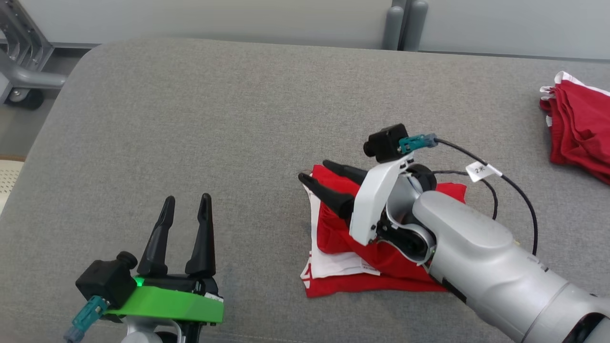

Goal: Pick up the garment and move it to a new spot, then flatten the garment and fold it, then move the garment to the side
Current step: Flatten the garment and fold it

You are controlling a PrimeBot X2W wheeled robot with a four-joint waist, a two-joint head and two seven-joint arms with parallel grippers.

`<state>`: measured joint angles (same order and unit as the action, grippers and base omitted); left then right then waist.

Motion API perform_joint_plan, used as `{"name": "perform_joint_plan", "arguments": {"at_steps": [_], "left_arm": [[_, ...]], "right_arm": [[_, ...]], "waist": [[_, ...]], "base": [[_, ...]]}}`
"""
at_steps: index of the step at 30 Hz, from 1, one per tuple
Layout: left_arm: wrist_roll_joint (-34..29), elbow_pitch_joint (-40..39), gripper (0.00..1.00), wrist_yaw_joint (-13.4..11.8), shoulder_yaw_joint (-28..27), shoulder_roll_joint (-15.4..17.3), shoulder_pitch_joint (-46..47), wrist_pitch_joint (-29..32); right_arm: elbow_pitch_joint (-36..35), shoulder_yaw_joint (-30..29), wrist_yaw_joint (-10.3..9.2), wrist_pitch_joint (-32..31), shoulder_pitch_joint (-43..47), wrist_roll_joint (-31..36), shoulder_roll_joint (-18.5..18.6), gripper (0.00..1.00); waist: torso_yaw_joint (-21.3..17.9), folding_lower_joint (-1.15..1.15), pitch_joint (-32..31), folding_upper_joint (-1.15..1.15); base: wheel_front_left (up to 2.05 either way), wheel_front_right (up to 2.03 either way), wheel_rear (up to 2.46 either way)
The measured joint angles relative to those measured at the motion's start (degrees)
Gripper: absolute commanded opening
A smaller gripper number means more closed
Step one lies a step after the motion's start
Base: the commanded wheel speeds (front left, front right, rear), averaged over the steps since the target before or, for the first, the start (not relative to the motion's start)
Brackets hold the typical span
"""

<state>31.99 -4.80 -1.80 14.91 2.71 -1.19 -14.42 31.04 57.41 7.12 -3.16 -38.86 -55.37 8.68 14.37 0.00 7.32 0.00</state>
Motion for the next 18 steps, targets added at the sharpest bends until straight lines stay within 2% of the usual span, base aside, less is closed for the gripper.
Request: {"name": "perform_joint_plan", "arguments": {"at_steps": [4,11,18], "left_arm": [[-0.6,-0.5,1.00,-0.1,-0.2,0.0,0.0,0.0],[-1.0,-1.5,1.00,-0.2,-1.0,0.0,-0.1,0.0],[-1.7,-2.2,1.00,-0.2,-1.4,0.0,-0.3,0.0]], "right_arm": [[-1.1,-2.7,0.00,4.0,-2.2,0.4,1.9,1.00],[1.5,-7.4,0.00,8.5,-0.1,-0.1,9.8,1.00],[2.8,-7.4,0.00,8.9,7.5,-2.8,11.7,1.00]], "waist": [[-1.3,0.00,-0.3,0.00],[-3.9,0.00,-0.7,0.00],[-7.0,0.00,-0.4,0.00]], "base": [[0.00,0.00,0.00],[0.00,0.00,0.00],[0.00,0.00,0.00]]}}
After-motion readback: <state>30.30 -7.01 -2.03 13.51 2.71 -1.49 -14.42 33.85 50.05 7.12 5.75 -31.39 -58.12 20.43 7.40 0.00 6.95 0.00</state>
